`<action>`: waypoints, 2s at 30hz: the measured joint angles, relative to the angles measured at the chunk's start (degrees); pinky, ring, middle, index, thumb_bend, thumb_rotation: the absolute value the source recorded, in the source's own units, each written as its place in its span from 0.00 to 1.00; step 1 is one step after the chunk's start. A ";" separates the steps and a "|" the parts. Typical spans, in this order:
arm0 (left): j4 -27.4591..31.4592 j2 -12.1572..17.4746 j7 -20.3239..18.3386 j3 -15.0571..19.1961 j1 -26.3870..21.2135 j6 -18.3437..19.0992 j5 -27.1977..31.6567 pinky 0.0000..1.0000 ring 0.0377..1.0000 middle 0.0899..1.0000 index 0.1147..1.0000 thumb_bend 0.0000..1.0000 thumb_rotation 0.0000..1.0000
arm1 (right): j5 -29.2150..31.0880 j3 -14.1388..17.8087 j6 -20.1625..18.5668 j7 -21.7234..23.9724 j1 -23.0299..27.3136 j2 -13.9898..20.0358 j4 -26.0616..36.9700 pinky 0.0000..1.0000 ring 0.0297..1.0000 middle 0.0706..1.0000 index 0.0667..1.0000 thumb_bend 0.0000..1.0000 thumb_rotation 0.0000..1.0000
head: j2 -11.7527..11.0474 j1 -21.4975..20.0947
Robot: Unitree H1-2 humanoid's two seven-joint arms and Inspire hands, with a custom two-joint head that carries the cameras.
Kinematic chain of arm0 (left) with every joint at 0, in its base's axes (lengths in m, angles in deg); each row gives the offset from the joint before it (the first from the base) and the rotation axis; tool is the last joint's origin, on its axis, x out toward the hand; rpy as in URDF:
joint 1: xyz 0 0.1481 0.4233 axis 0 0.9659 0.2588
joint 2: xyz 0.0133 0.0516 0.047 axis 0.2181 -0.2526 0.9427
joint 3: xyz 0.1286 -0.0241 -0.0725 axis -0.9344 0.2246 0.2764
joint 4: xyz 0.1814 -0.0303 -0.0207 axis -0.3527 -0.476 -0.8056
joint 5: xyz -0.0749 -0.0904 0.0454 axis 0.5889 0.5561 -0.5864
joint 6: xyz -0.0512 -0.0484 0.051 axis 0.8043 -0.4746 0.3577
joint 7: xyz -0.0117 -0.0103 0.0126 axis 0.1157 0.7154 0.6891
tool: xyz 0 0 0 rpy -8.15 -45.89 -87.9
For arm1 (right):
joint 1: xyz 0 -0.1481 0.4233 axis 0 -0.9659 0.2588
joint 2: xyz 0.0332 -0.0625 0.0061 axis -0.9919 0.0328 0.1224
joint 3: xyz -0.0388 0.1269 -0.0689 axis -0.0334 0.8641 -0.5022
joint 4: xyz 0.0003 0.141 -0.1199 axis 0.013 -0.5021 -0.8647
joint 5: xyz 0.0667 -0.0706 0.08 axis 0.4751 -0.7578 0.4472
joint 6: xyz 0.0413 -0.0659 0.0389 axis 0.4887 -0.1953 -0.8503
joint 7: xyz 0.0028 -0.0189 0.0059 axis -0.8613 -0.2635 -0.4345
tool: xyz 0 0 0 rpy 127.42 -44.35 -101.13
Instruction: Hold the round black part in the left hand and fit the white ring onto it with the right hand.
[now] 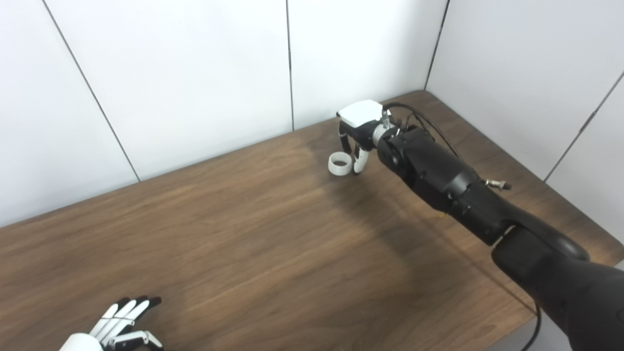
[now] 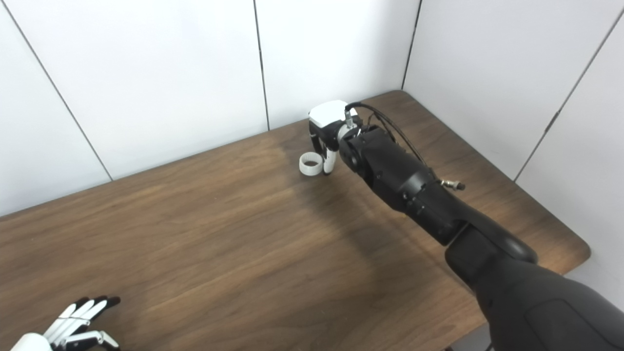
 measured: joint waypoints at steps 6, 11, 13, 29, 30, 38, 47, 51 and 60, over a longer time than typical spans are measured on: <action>-0.01 0.00 0.05 -0.05 -0.01 0.00 0.05 1.00 0.96 0.94 0.41 0.51 0.05 | -0.10 0.01 -0.59 0.70 0.00 -0.01 0.11 1.00 1.00 1.00 0.46 0.52 0.16 | 0.00 0.00; -0.01 0.00 0.17 -0.14 -0.03 0.00 0.03 1.00 0.96 0.94 0.41 0.51 0.05 | -0.10 0.00 -0.92 0.74 0.00 -0.01 0.14 1.00 1.00 1.00 0.61 0.81 0.27 | 0.00 0.00; -0.02 0.00 0.23 -0.21 -0.03 0.02 0.02 1.00 0.96 0.94 0.41 0.51 0.05 | -0.11 0.00 -1.02 0.81 0.00 -0.01 0.16 1.00 1.00 1.00 0.64 0.85 0.28 | -0.17 0.26; -0.10 0.03 1.11 -0.82 -0.13 0.35 -0.07 1.00 0.95 0.93 0.41 0.52 0.05 | -0.31 -0.35 -2.08 3.24 0.03 -0.01 1.35 1.00 1.00 1.00 0.73 0.90 0.32 | -0.44 0.62; -0.15 0.03 1.24 -0.90 -0.13 0.36 -0.06 1.00 0.95 0.94 0.41 0.51 0.05 | -0.34 -0.36 -2.08 3.26 0.04 -0.01 1.35 1.00 1.00 1.00 0.73 0.90 0.32 | -0.44 0.62; -0.16 0.03 1.23 -0.90 -0.14 0.37 -0.06 1.00 0.95 0.94 0.41 0.51 0.05 | -0.36 -0.36 -2.18 3.62 0.06 -0.29 1.25 1.00 1.00 1.00 0.74 0.89 0.32 | -0.53 1.05; -0.16 0.03 1.26 -0.92 -0.14 0.39 -0.06 1.00 0.95 0.94 0.41 0.52 0.05 | -0.74 -0.54 -2.13 2.50 0.60 -0.80 -0.16 1.00 1.00 1.00 0.72 0.89 0.32 | -0.53 1.41; -0.16 0.03 1.26 -0.91 -0.13 0.41 -0.06 1.00 0.95 0.94 0.41 0.52 0.05 | -0.85 -0.53 -2.10 1.92 0.62 -1.07 -0.32 1.00 1.00 1.00 0.71 0.89 0.32 | -0.53 1.58; -0.16 0.03 1.33 -0.92 -0.11 0.41 -0.15 1.00 0.95 0.94 0.41 0.51 0.05 | -0.79 -0.51 -1.94 1.41 0.91 -1.66 -0.75 1.00 1.00 1.00 0.70 0.89 0.31 | -0.53 1.93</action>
